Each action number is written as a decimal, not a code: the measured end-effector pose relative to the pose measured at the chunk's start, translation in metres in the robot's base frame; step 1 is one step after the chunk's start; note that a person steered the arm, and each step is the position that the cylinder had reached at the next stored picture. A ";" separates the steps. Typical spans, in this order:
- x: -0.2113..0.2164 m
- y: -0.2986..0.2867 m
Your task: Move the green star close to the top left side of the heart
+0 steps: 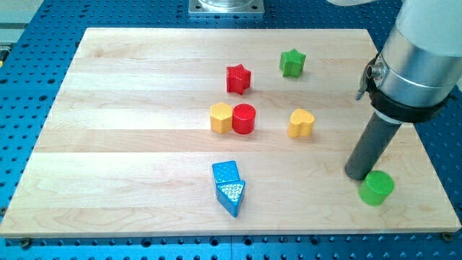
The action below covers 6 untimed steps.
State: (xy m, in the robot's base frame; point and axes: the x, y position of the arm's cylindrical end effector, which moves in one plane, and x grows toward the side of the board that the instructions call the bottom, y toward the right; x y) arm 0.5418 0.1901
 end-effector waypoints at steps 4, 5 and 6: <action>-0.205 0.022; -0.243 -0.004; -0.266 -0.033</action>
